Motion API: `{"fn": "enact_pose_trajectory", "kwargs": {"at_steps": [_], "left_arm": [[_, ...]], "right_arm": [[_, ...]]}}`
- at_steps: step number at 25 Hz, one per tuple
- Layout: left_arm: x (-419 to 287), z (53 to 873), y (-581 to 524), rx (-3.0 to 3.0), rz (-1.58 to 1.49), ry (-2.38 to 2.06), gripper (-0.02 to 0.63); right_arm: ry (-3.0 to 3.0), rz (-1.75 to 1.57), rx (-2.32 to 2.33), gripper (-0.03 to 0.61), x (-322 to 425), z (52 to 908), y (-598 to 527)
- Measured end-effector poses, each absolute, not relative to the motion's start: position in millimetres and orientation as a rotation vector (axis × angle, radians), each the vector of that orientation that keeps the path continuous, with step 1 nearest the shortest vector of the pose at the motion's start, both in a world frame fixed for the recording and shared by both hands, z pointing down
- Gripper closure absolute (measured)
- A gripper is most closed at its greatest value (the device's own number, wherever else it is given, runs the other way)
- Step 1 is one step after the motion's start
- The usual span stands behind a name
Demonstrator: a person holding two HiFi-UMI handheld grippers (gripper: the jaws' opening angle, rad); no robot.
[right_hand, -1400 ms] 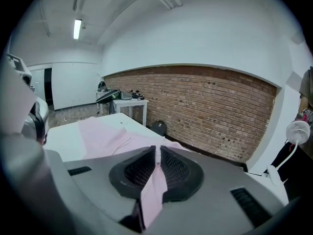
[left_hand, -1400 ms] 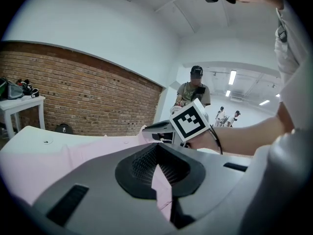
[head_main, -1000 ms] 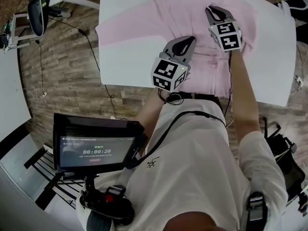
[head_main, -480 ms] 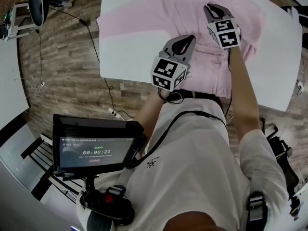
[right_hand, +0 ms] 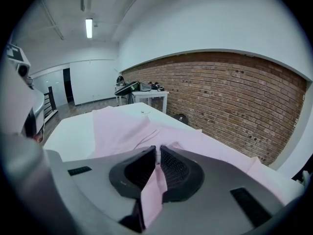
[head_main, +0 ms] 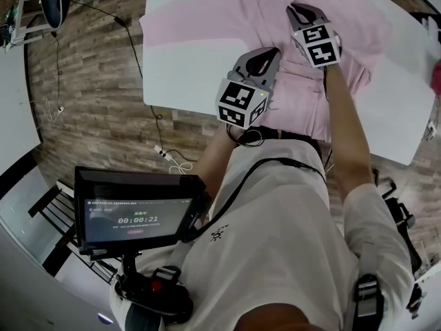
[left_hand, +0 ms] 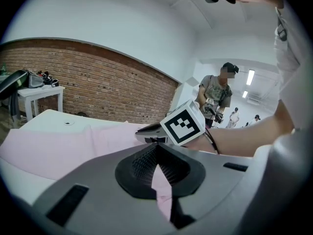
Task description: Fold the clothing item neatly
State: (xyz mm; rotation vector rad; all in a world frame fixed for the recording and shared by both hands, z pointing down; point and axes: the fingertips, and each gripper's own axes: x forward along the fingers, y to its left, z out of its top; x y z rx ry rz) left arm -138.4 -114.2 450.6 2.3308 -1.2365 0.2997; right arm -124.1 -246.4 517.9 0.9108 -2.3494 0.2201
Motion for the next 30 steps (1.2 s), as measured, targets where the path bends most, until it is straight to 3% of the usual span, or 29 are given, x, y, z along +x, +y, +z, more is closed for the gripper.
{"fn": "enact_pose_trajectory", "kwargs": {"at_steps": [24,28,30], "left_arm": [[-141.8,452.2,-113.1,2.298,0.289,-1.254,0.611],[-140.3,450.3,-115.6,2.301,0.286,-1.254,0.611],[-140.1,449.8,-116.6,2.302,0.286,-1.254,0.611]], "right_arm": [[-2.358,0.234,0.768,0.537,-149.4,530.6,-226.7],[-2.38,0.259,0.697,0.457,-159.0,531.3,-219.6],[-2.388,0.268,0.678,0.446,-161.9,531.2,-217.6]]}}
